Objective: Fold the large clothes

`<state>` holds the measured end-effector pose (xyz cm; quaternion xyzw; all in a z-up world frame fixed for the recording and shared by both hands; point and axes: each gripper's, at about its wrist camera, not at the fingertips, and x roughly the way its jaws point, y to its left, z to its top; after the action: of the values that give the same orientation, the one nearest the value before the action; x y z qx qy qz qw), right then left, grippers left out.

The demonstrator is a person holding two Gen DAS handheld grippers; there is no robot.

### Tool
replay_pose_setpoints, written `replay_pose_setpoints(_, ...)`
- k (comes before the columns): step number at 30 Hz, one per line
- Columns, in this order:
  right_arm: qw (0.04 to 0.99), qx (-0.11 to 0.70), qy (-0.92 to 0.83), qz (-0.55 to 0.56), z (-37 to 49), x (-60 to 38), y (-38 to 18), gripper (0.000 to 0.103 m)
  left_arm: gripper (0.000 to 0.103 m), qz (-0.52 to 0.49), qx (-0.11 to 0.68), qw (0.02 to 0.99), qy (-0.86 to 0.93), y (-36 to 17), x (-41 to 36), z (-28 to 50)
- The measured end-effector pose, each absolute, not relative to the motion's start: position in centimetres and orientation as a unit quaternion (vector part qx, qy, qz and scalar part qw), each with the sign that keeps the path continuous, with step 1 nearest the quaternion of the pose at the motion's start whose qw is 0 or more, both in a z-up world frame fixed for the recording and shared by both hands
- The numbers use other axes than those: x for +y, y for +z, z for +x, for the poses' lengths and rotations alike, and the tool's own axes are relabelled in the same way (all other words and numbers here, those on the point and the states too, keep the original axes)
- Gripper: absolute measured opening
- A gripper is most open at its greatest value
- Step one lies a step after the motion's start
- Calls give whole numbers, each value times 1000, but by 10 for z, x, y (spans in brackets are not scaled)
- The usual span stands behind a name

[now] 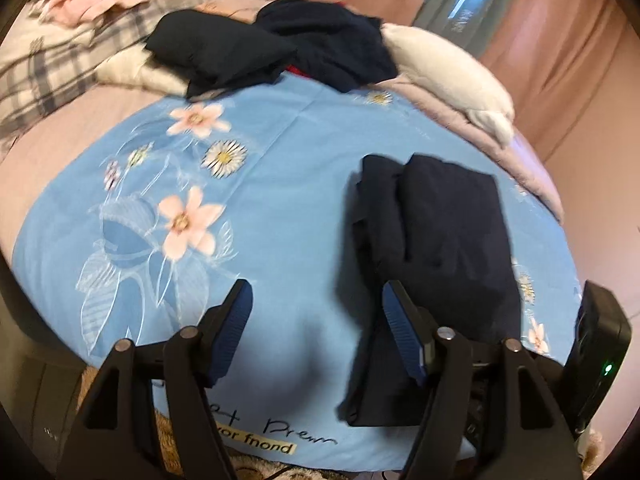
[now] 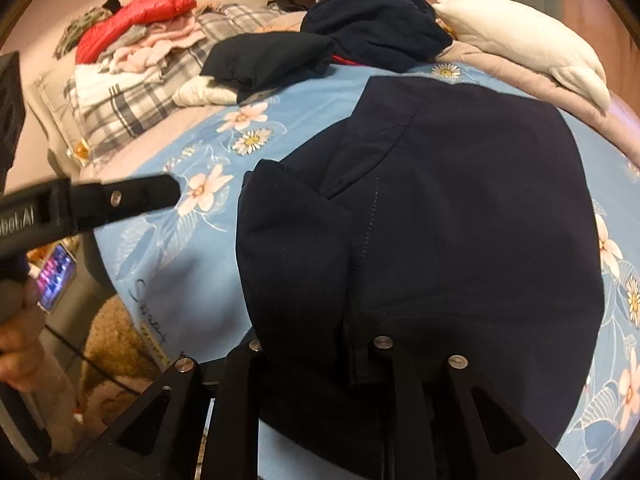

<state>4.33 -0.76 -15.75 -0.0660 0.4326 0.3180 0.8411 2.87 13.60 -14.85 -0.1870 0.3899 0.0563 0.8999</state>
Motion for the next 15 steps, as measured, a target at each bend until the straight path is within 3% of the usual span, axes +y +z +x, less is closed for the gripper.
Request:
replay_pose_setpoints(11, 835, 431, 342, 26, 14, -61, -126, 55, 70, -171, 384, 903, -86, -113, 91, 56)
replay_pose_setpoints(14, 848, 426, 315, 31, 6, -76, -123, 60, 67, -166, 407, 892, -109, -125, 79, 65)
replay_pose_setpoints(15, 852, 424, 305, 29, 6, -79, -124, 61, 59, -163, 414, 889, -109, -129, 77, 67)
